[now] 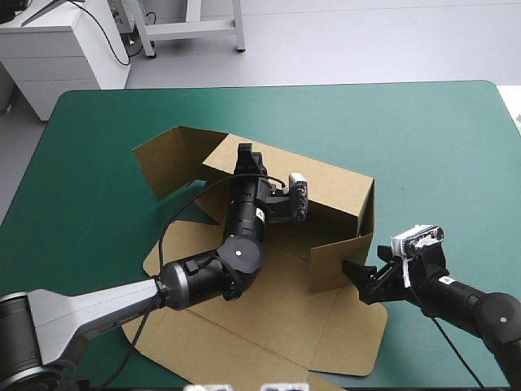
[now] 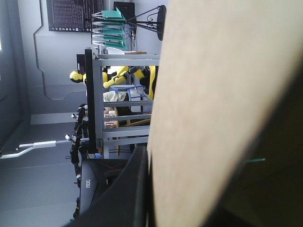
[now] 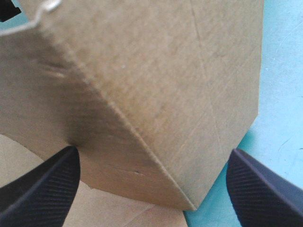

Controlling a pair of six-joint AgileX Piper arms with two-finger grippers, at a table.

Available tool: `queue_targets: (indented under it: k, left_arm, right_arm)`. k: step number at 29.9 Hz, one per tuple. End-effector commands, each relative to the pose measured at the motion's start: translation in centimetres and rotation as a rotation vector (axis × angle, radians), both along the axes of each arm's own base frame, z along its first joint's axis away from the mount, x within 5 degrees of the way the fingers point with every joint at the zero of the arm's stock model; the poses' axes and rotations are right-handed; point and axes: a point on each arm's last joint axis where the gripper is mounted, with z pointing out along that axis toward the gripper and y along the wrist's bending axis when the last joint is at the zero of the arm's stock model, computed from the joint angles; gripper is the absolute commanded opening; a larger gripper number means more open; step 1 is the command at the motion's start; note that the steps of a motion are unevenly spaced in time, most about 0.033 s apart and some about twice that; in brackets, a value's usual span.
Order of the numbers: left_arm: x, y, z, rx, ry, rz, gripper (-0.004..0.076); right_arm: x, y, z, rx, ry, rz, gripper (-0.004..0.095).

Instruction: Fold the box

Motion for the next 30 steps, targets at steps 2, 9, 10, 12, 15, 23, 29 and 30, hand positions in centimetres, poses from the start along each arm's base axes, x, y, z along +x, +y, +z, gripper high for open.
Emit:
queue_targets:
  k: [2,9,10,12,15,23,29,30]
  left_arm:
    - [-0.3,0.5,3.1,-0.055,-0.097,0.004,0.0008]
    - [-0.3,0.5,3.1,-0.055,-0.097,0.003,0.0008]
    - [-0.3,0.5,3.1,-0.055,-0.097,0.003,0.0008]
    - [-0.3,0.5,3.1,-0.055,-0.097,0.003,0.0008]
    - [-0.3,0.5,3.1,-0.055,-0.097,0.003,0.0008]
    - [-0.3,0.5,3.1,-0.054,-0.097,0.003,0.0008]
    - [-0.3,0.5,3.1,-0.048,-0.098,0.002,0.0008]
    - [-0.3,0.5,3.1,-0.048,-0.098,0.002,0.0008]
  right_arm:
    - [0.2,0.4,1.2,0.032,-0.044,-0.004,0.0768]
    - [0.1,1.2,0.6,0.104,0.104,-0.022,0.0768]
    - [0.3,1.3,0.6,0.097,0.117,-0.014,0.0768]
    - [0.8,1.2,0.9,0.078,0.119,-0.030,0.0767]
    - [1.5,0.7,1.7,0.033,0.057,-0.075,0.0765]
    - [1.2,1.1,1.5,0.018,0.101,-0.045,0.0765]
    - [0.0,3.8,1.6,0.053,0.117,0.039,0.0723]
    - [-0.1,4.2,1.6,0.039,0.106,0.044,0.0714]
